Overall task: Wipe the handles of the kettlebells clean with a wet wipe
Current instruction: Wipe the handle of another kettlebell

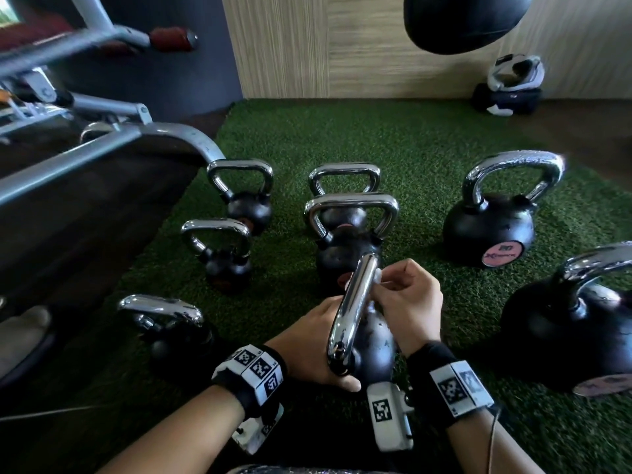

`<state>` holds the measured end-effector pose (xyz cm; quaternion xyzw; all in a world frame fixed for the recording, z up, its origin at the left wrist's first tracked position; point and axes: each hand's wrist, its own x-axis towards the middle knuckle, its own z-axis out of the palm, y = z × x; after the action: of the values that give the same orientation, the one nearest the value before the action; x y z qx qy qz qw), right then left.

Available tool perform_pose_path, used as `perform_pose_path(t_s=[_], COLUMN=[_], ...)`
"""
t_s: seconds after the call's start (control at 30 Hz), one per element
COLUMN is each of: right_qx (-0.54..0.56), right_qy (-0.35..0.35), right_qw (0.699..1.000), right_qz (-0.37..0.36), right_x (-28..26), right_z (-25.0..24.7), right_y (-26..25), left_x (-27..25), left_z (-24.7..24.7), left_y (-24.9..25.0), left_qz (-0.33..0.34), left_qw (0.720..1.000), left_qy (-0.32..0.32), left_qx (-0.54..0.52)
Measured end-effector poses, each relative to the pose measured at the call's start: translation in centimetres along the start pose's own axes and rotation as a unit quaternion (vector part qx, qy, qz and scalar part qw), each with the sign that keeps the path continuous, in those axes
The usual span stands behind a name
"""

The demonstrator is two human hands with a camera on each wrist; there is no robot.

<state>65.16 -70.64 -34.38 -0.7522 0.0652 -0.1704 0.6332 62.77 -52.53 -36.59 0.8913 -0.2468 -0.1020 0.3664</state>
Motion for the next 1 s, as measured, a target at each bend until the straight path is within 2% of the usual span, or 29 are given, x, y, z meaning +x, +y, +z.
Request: perform_pose_path(t_s=[0.13,0.23,0.47,0.6,0.67,0.7,0.77,0.83,0.87,0.9,0.93,1.0], right_qx=[-0.09,-0.127,-0.187,-0.212,-0.231,-0.241,-0.24,-0.226,-0.217,-0.214,-0.215,-0.196], right_qy=[0.051,0.045,0.035,0.0,-0.044,-0.07,-0.099,-0.092,-0.094,-0.105,-0.129,-0.196], right_qw=[0.994,0.989,0.982,0.977,0.972,0.968,0.965,0.97,0.972,0.971,0.968,0.96], right_qz=[0.022,0.055,0.015,0.032,0.028,0.029,0.031,0.012,0.006,0.006,0.017,0.036], right_x=[0.3,0.5,1.3,1.2,1.4,1.6,2.1,2.8,3.2,3.7,4.1,4.9], right_z=[0.5,0.4,1.4,2.0,1.3,0.8,-0.6,-1.6,-1.8,-1.8,-1.6,-0.8], right_y=[0.2,-0.1,0.1,0.6,0.7,0.7,0.7,1.2,1.4,1.6,1.7,2.0], left_x=[0.0,0.0,-0.3,-0.5,-0.4,-0.4,-0.6,-1.0,-1.4,-1.8,-2.2,-3.1], left_z=[0.1,0.4,0.9,0.6,-0.4,-1.2,-3.4,-5.1,-5.6,-5.8,-6.0,-5.5], left_y=[0.2,-0.3,-0.7,0.1,0.3,0.3,1.4,2.6,3.4,4.2,5.2,7.1], left_qz=[0.014,0.006,0.019,0.003,-0.014,-0.028,-0.085,-0.127,-0.121,-0.103,-0.085,-0.066], left_qw=[1.0,1.0,0.999,1.0,0.997,0.995,0.991,0.974,0.968,0.971,0.983,0.997], left_qy=[-0.003,-0.008,0.019,-0.001,-0.046,-0.07,-0.097,-0.045,-0.015,0.009,0.022,0.047], left_qx=[-0.008,-0.023,-0.033,-0.004,0.063,0.065,-0.029,-0.182,-0.221,-0.214,-0.162,0.014])
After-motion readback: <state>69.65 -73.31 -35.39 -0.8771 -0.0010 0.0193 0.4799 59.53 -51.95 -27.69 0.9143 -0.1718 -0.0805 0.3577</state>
